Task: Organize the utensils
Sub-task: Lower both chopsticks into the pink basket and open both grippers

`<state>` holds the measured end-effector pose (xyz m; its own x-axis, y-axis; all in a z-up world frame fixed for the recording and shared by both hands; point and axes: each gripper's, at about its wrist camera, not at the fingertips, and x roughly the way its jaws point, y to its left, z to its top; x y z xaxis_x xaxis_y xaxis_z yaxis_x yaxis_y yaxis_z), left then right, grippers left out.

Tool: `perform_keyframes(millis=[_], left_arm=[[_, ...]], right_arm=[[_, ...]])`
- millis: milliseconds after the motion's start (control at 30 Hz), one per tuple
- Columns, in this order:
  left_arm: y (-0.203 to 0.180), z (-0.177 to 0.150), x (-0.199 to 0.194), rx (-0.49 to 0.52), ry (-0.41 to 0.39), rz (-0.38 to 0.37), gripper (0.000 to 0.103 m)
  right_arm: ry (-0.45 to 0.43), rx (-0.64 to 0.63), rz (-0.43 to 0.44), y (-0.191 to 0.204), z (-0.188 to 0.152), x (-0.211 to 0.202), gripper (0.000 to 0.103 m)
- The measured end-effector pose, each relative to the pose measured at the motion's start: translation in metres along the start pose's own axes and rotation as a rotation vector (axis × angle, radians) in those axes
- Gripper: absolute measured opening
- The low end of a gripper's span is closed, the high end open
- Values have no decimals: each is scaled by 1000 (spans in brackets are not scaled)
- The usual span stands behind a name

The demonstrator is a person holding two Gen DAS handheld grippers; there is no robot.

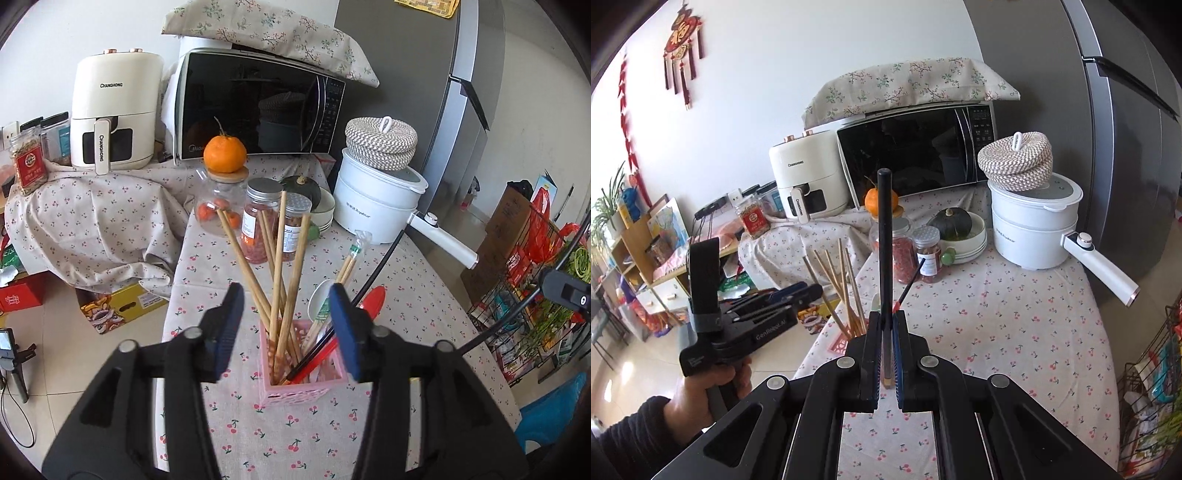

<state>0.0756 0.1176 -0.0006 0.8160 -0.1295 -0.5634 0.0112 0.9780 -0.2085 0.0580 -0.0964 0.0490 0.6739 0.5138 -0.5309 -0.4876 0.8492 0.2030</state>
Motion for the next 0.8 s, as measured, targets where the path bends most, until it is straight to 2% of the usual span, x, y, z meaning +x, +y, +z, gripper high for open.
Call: perform_keyframes(millis=[200, 400, 733, 800], left_arm=[[18, -11, -8, -61, 71, -4, 81], [38, -30, -6, -72, 161, 27, 83], [40, -42, 0, -43, 223, 52, 84], [35, -43, 0, -28, 228, 64, 87]], right_arm=[[-35, 26, 34, 9, 10, 12, 6], [-69, 31, 53, 22, 18, 32, 6], [-44, 84, 65, 23, 17, 80, 6], [-38, 96, 75, 20, 14, 91, 7]])
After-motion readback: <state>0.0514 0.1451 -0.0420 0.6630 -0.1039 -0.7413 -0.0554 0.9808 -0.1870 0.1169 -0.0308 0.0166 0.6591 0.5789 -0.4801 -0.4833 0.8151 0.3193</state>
